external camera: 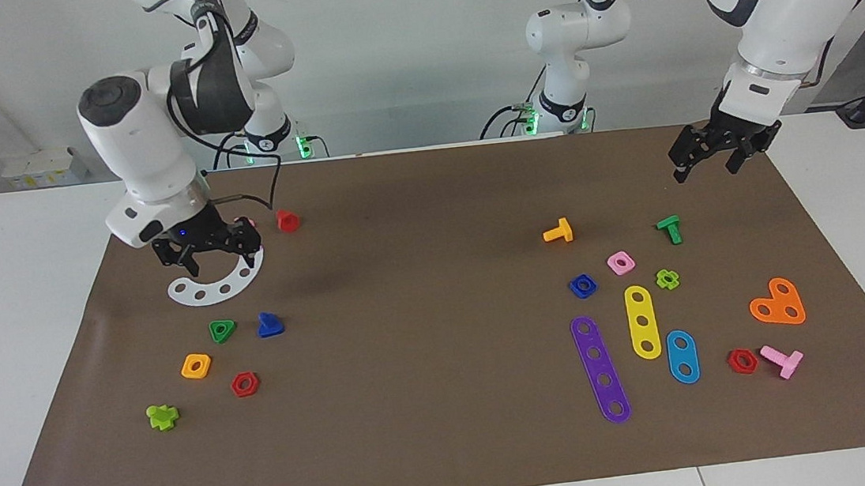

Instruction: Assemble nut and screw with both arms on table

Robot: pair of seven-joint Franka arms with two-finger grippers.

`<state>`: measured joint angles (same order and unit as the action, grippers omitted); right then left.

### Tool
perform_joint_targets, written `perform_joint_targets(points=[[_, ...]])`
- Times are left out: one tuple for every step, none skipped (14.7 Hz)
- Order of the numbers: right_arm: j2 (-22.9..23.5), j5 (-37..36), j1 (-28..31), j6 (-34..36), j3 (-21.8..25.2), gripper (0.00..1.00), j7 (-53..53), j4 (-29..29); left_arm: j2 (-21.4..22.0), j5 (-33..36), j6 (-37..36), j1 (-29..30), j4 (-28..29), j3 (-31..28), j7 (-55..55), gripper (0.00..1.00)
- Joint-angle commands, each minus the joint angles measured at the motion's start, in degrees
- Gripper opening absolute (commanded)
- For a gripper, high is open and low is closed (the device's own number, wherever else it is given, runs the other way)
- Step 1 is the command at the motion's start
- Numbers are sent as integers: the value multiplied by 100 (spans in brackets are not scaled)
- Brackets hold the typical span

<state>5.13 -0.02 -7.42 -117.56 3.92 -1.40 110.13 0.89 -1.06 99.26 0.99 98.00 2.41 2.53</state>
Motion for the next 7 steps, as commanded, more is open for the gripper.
perform_joint_targets(points=[[312,169,83,-879,-49,100,-641,490,157,114,50,6,175,-4,19,100],[382,169,83,-1170,-49,100,-764,657,157,114,50,6,175,-4,19,100],[470,169,83,-1443,-49,100,-844,815,157,114,50,6,175,-4,19,100],[567,178,83,-1619,-49,100,-845,878,157,114,50,6,175,-4,19,100],[663,213,74,-1682,-58,99,-827,887,157,114,50,6,175,5,19,100],[717,300,13,-1691,-58,96,-836,896,157,114,50,6,175,-3,19,100],[726,327,-31,-1709,-49,90,-836,913,157,114,50,6,175,-4,19,100]])
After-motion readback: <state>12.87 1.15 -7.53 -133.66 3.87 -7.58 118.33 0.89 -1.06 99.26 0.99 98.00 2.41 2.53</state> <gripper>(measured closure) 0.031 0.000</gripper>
